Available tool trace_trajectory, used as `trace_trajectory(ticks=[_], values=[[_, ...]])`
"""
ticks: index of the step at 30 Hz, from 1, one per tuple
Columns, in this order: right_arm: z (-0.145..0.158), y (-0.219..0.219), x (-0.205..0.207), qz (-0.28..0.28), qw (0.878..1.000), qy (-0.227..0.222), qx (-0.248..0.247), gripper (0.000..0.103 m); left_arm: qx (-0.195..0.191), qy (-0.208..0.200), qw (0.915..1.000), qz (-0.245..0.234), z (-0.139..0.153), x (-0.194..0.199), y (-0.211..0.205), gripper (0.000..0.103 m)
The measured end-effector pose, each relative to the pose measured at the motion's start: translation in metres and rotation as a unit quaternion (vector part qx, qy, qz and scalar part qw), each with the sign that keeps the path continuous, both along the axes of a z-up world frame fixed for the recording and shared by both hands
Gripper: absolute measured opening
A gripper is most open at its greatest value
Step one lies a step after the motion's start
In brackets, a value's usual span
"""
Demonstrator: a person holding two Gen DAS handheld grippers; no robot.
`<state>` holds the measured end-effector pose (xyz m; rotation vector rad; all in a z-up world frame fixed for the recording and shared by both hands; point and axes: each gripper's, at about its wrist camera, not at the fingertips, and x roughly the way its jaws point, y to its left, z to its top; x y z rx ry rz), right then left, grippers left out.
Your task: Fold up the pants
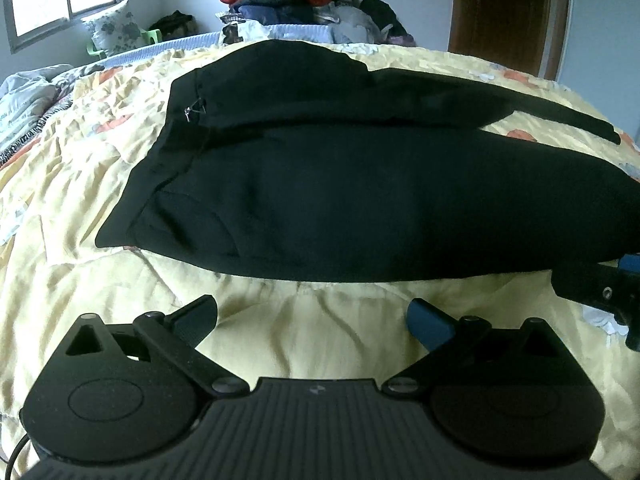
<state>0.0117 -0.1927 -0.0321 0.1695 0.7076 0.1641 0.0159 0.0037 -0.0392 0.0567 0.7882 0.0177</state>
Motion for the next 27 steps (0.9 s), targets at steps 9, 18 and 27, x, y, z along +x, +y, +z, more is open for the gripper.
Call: trace_trajectory(ticks=[9,18,27], values=[[-0.0008,0.0016,0.0002,0.002,1.000,0.001,0.001,0.103,0.020,0.011,0.9997,-0.001,-0.0032,0.0032,-0.0037,0.103],[-0.0018,0.0033,0.0002,0.002,1.000,0.001,0.001,0.103,0.011,0.008,0.9999,-0.002,-0.0017,0.0026,-0.0019,0.102],[-0.0020,0.0051,0.0009,0.008,1.000,0.001,0.001,0.103,-0.012,-0.001,0.9999,-0.005,0.0031,0.0019,0.0021,0.102]])
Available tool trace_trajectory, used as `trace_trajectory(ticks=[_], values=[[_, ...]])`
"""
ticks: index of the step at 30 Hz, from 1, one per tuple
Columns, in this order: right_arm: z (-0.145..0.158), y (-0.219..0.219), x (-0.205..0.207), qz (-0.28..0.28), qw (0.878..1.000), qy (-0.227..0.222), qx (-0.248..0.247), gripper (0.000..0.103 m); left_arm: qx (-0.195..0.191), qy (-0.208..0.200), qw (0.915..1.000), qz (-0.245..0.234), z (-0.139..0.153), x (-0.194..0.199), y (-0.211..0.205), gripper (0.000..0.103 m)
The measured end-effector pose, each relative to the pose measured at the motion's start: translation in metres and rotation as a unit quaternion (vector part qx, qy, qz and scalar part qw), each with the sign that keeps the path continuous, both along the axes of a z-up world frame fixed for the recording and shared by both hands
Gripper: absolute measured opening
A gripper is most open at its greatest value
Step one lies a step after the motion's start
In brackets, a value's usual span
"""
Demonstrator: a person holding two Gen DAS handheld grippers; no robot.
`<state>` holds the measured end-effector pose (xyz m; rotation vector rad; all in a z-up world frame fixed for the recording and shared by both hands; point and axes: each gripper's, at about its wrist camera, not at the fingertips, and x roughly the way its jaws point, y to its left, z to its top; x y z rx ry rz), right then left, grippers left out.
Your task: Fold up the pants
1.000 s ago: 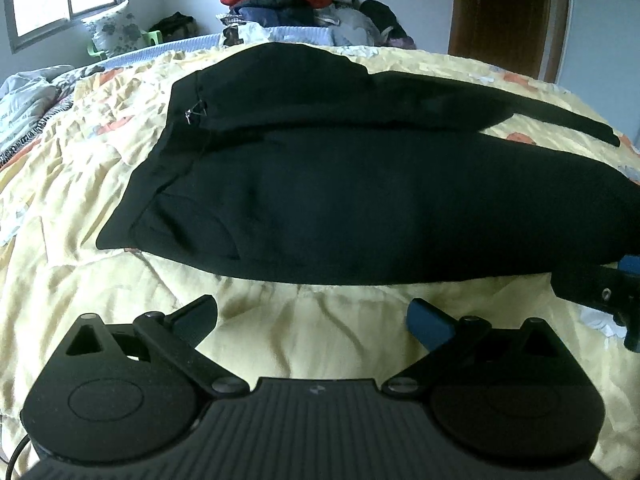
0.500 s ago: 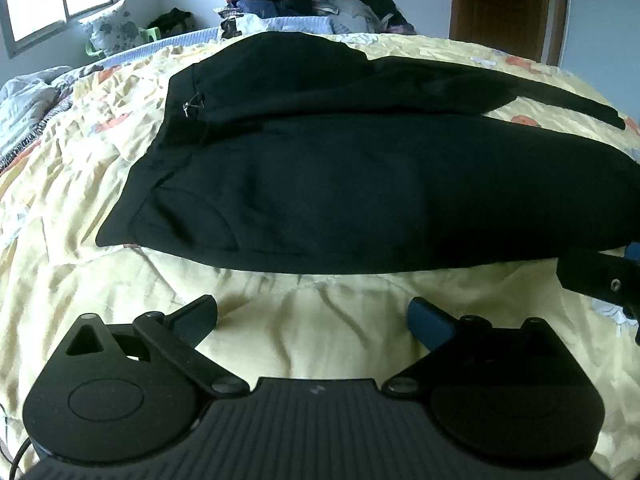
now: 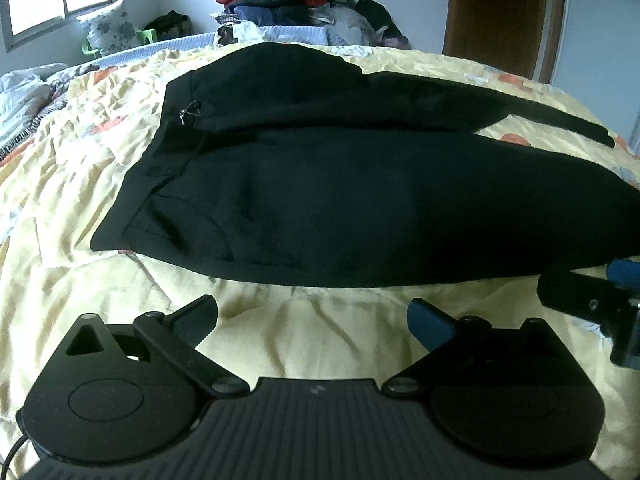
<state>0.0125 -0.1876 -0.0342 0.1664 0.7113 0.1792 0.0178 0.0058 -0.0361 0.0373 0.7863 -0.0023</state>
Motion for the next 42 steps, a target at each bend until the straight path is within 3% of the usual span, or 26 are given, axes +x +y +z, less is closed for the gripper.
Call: trace_trajectory(ticks=[9,21,27,32,38,42], values=[[0.001,0.001,0.000,0.006,1.000,-0.001,-0.001,0.103,0.018,-0.002,0.9998,0.004,-0.001,-0.001,-0.002,0.102],[0.004,0.003,-0.001,0.016,1.000,-0.011,-0.001,0.103,0.003,-0.009,0.9999,0.006,0.002,-0.003,0.002,0.102],[0.010,0.010,0.004,0.073,0.997,-0.026,-0.005,0.103,0.011,-0.022,0.9997,-0.002,0.005,-0.005,0.002,0.102],[0.033,0.020,0.013,0.134,0.986,-0.092,-0.026,0.103,0.030,-0.043,0.9986,-0.005,0.010,-0.007,0.002,0.102],[0.064,0.035,0.037,0.167,0.957,-0.221,-0.087,0.103,0.024,-0.035,0.9991,-0.009,0.008,0.002,0.012,0.101],[0.076,0.046,0.094,0.225,0.950,-0.193,-0.094,0.103,0.021,-0.044,0.9988,-0.004,0.012,0.009,0.022,0.102]])
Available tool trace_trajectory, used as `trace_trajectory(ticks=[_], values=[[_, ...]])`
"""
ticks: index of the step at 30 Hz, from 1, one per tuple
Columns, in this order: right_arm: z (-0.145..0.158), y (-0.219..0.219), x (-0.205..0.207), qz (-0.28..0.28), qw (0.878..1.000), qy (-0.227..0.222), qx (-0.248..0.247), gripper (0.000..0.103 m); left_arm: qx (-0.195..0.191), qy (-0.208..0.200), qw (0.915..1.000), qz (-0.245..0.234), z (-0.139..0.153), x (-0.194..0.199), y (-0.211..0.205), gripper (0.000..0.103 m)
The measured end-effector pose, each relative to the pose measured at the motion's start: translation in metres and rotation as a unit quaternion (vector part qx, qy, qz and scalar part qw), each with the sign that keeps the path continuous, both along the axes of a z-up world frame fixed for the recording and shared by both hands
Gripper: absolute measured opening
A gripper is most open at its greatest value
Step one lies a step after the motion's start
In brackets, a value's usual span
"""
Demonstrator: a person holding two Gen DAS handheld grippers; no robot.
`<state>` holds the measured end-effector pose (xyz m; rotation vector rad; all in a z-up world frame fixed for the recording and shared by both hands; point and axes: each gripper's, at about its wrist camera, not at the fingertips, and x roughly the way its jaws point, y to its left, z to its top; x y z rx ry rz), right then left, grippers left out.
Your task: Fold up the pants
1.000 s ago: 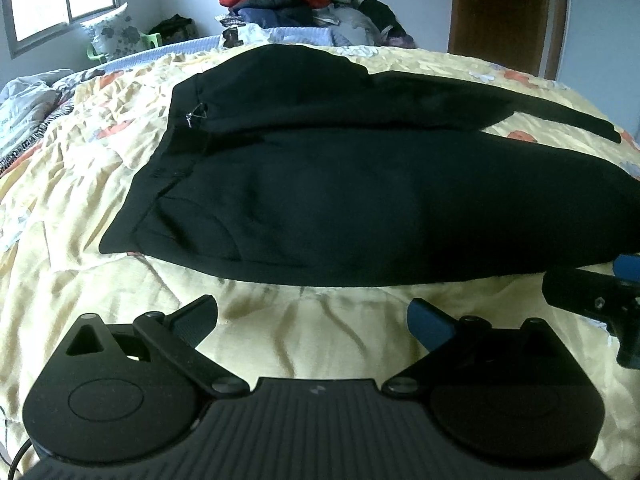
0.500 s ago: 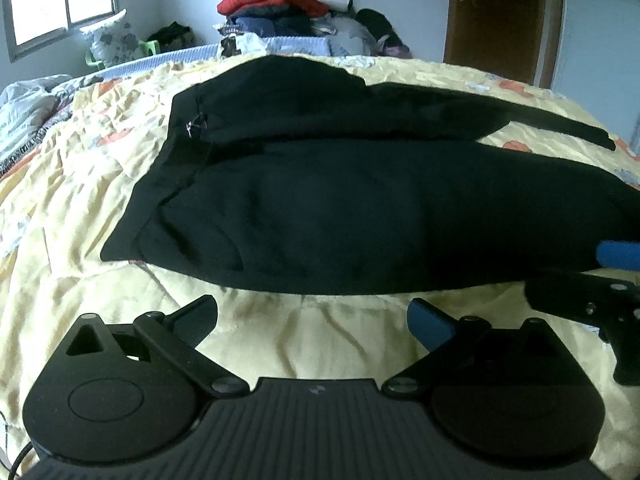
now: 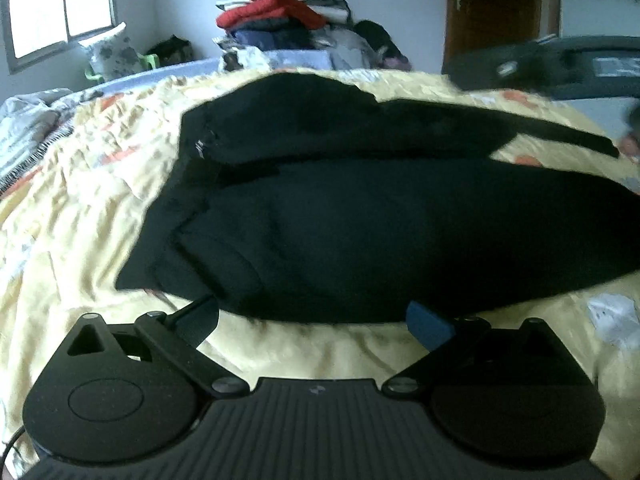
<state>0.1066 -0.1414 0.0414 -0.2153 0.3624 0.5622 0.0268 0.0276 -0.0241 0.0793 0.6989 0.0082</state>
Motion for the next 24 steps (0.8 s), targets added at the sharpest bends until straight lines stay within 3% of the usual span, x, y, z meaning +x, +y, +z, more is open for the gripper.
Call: trace_trajectory(ticks=[5,11,16,21,22,23,24], values=[[0.010,0.016,0.081,0.076,0.997,0.012,-0.032,0.103,-0.006,-0.013,0.9997,0.019,0.011,0.014,0.015,0.102],[0.009,0.051,0.167,0.143,0.986,0.029,-0.085,0.103,-0.050,-0.013,0.9970,0.058,0.021,0.039,0.043,0.102],[-0.011,0.087,0.217,0.177,0.973,0.052,-0.136,0.103,-0.038,-0.037,0.9946,0.089,0.030,0.058,0.057,0.102],[-0.032,0.112,0.247,0.204,0.962,0.064,-0.167,0.103,-0.040,-0.030,0.9928,0.109,0.038,0.092,0.076,0.102],[-0.034,0.114,0.250,0.208,0.961,0.066,-0.169,0.098,-0.040,-0.032,0.9921,0.114,0.041,0.100,0.080,0.102],[-0.036,0.116,0.252,0.219,0.958,0.078,-0.166,0.087,-0.040,-0.035,0.9911,0.122,0.043,0.106,0.083,0.102],[-0.036,0.116,0.254,0.234,0.954,0.098,-0.160,0.048,-0.048,-0.038,0.9895,0.131,0.046,0.115,0.088,0.102]])
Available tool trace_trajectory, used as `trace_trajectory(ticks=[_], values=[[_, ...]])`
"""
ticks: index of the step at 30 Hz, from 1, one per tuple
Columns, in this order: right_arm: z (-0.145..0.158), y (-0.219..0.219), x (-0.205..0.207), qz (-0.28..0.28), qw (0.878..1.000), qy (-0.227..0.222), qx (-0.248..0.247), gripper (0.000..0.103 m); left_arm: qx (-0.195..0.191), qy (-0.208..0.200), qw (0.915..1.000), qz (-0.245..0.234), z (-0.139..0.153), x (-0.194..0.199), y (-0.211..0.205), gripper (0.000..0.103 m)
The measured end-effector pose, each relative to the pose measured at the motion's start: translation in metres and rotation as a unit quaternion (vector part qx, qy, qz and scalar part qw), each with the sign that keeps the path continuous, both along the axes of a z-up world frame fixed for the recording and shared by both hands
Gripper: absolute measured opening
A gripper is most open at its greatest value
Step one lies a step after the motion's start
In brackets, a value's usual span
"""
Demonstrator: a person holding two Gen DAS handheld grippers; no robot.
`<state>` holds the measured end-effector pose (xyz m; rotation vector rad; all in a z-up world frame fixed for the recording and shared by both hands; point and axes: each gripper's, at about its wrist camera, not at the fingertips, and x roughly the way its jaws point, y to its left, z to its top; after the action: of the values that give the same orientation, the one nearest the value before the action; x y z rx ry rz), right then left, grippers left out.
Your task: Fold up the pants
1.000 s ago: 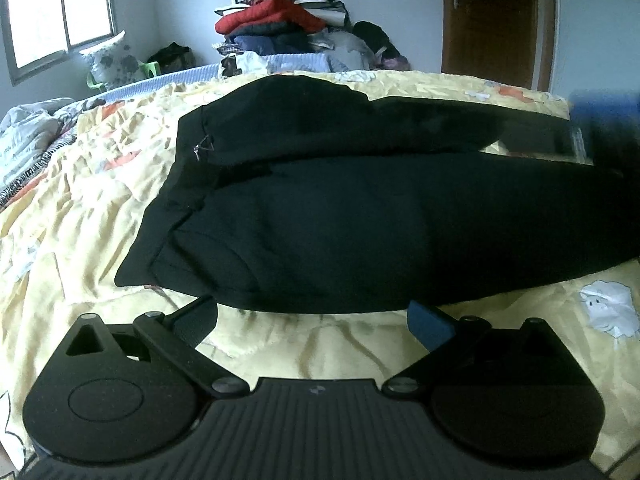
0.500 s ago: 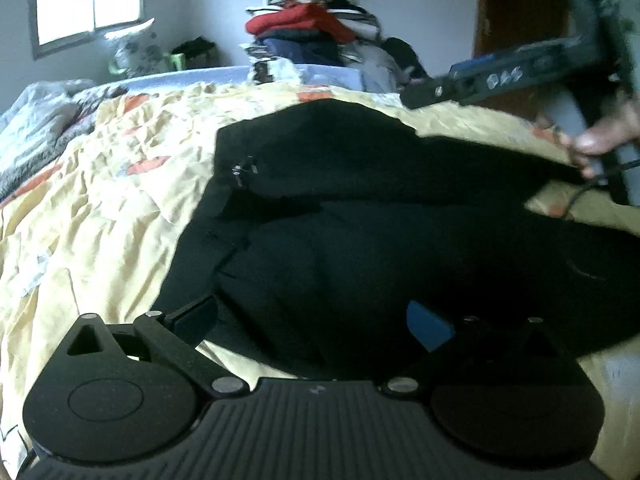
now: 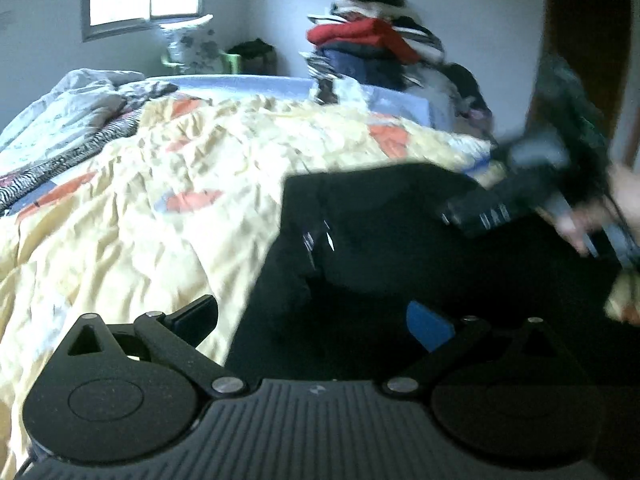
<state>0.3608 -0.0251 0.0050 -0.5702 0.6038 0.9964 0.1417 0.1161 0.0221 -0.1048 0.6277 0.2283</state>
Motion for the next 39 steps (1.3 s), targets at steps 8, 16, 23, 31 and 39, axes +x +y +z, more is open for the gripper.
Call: trace_trajectory(ticks=[8,16,23,31,39], values=[[-0.006,-0.015,-0.073,0.018,0.992,-0.122,-0.035,0.010,-0.198,0.000,0.9790,0.050,0.011,0.059,0.055,0.102],[-0.023,-0.023,-0.166,0.077,0.962,-0.242,-0.106,0.010,-0.260,-0.009,0.9643,0.049,0.016,0.090,0.056,0.095],[-0.015,-0.025,-0.189,0.062,0.970,-0.218,-0.084,0.010,-0.267,-0.009,0.9631,0.031,0.003,0.052,0.058,0.014],[-0.021,-0.027,-0.270,0.100,0.979,-0.165,-0.064,0.010,-0.159,0.020,0.9870,0.004,-0.009,-0.039,0.045,0.014],[-0.048,-0.021,-0.267,0.056,0.994,-0.093,-0.032,0.011,-0.115,0.053,0.9916,0.028,-0.034,-0.055,0.040,0.028]])
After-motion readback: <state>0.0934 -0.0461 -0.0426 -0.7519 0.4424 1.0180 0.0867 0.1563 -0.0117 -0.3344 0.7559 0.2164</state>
